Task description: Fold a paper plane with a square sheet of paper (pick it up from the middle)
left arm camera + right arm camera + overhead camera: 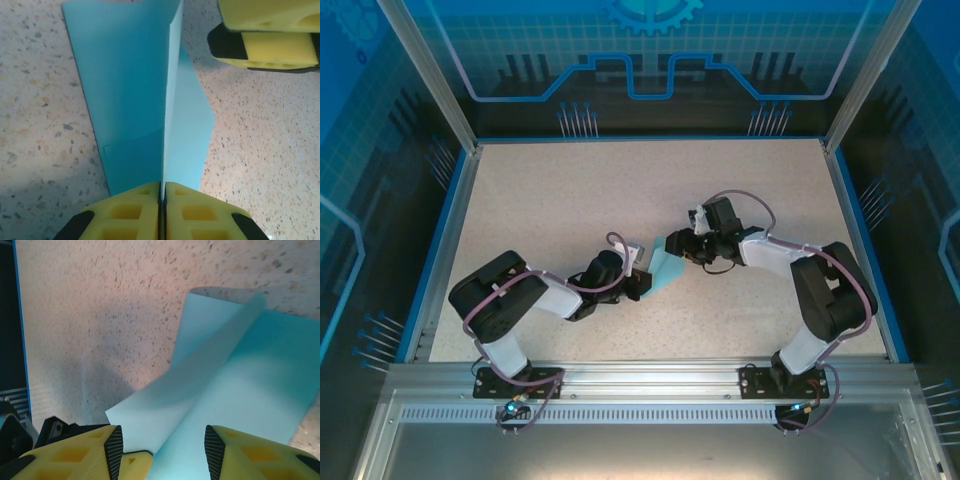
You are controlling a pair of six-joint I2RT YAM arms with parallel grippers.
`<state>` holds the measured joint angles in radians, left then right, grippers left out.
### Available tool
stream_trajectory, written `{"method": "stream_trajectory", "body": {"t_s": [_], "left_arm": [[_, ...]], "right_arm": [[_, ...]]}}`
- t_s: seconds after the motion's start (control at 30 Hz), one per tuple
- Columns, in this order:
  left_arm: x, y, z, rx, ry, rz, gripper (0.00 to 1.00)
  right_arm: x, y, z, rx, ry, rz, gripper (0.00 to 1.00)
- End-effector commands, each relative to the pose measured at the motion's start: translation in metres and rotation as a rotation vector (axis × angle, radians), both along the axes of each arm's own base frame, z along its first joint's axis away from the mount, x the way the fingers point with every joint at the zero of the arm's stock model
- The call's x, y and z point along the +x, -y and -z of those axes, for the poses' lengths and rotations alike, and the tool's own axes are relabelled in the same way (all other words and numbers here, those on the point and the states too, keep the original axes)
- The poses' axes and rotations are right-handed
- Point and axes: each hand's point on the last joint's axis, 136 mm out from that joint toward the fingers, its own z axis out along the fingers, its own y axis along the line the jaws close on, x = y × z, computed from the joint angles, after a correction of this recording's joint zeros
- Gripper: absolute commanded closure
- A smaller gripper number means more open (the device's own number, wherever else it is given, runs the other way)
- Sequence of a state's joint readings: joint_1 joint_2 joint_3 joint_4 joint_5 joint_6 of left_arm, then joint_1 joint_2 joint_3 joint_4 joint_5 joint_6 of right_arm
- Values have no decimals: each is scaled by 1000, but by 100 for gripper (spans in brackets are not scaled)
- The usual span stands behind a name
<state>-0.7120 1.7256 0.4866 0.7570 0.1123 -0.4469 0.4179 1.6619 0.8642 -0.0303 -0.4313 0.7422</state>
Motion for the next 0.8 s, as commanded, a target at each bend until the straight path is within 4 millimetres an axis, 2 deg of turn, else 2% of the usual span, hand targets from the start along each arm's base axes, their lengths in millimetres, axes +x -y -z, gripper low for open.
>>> {"method": "stream_trajectory", "body": {"t_s": [0.0, 0.6, 0.67, 0.7, 0.77], "left_arm": [[-7, 8, -4, -31, -50, 27, 87], [-5, 9, 9, -52, -272, -34, 88], [-5, 8, 12, -48, -283, -40, 88], [-5, 8, 13, -46, -292, -42, 88], [-5, 7, 17, -43, -308, -46, 88]], "right_arm": [[-5, -6, 6, 38, 14, -78, 52], [-14, -1, 40, -79, -55, -90, 50], [-16, -2, 41, -82, -61, -93, 50], [-8, -7, 33, -74, -38, -94, 50], [-8, -8, 34, -75, -45, -97, 50]]}}
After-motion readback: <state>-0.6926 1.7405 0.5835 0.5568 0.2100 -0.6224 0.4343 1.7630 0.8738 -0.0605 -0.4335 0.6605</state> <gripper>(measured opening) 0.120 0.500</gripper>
